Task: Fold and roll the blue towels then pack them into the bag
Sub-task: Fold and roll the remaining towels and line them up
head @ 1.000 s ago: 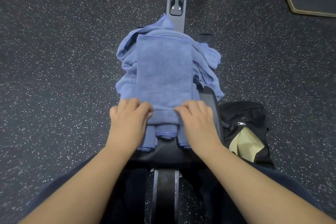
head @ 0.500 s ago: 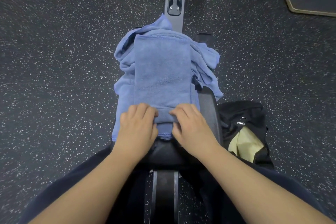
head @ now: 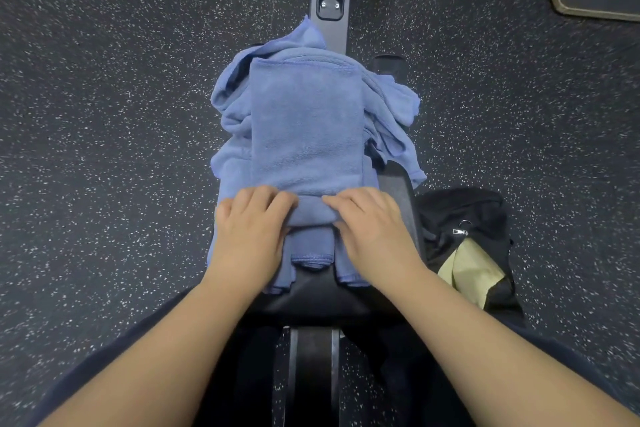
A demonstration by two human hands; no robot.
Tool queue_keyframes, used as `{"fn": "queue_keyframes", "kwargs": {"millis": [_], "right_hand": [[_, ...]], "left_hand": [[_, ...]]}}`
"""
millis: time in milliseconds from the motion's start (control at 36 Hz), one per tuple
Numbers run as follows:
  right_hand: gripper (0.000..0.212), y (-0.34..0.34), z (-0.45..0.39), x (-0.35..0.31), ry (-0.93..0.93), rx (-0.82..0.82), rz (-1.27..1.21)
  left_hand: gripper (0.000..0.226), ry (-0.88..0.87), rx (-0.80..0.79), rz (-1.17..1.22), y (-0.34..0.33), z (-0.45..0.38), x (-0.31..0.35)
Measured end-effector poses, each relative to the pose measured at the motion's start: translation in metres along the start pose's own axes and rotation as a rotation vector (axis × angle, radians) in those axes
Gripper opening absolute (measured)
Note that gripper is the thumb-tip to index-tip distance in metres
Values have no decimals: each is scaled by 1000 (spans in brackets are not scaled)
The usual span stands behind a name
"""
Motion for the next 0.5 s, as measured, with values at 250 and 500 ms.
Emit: {"fn": "queue_keyframes", "kwargs": {"millis": [250, 500], "right_hand": [[32, 3, -7, -2, -73, -54, 72], [22, 9, -11, -2, -108, -195, 26]], "left_hand": [[27, 34, -60, 57, 0, -7, -8], [22, 31, -107, 131, 5, -5, -8]]}}
Point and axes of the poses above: each hand's wrist, its own z-axis away from the middle knuckle, its own y-axis out of the back of the hand, x = y × z, the point moved 4 cm from there along -z, towards the middle knuckle, and after that the axes turned 8 degrees about x, right-handed, at the moved point
